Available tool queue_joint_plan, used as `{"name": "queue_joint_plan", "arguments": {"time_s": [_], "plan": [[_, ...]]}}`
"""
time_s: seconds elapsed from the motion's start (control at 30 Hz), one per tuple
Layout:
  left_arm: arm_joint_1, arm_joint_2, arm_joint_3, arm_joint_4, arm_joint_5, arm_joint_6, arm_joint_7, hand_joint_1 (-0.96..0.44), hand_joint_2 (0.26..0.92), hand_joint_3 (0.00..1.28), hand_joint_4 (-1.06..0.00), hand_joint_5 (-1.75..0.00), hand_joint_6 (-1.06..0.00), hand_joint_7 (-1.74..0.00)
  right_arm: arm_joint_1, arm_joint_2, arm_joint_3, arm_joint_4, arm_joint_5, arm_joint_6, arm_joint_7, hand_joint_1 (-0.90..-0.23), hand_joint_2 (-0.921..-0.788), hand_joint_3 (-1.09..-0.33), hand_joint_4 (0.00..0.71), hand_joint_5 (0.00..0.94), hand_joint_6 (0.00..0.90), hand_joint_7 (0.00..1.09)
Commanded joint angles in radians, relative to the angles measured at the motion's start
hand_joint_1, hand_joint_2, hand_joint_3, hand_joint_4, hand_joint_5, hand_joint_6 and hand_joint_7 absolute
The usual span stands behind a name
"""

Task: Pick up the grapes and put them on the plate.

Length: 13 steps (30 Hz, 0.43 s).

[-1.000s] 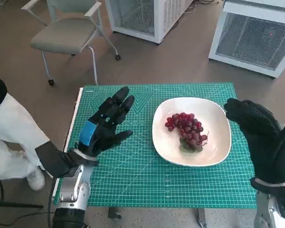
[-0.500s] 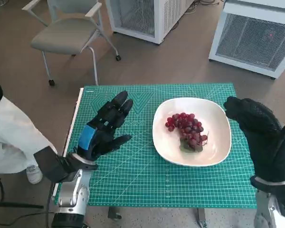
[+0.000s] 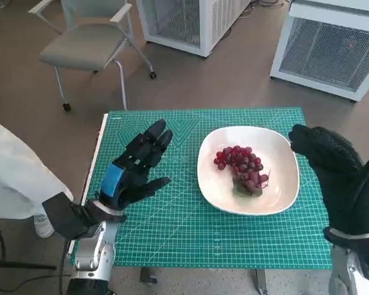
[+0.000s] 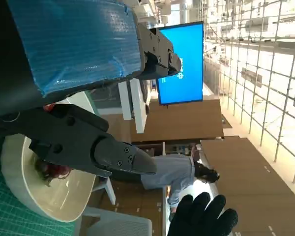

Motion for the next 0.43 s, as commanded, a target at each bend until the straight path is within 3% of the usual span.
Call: {"name": "queue_joint_plan", "arguments": {"time_s": [0.03,0.43], "plan": [[0.016,-0.001,0.000,-0.032,-0.011,0.012,-0.007,-0.35,0.921,0.02,-0.22,0.00,-0.33,0.00,-0.004,-0.002,0.008,0.018,-0.003,0.010,0.008,-0.515,-0.921,-0.575,0.286,0.462,0.168,0.90],[0.030,0.001,0.000,-0.063,-0.011,0.028,-0.006,-0.35,0.921,0.02,-0.22,0.00,-0.33,0.00,-0.004,0.001,0.016,0.017,-0.002,0.010,0.009,-0.516,-0.921,-0.575,0.285,0.464,0.168,0.89]]}}
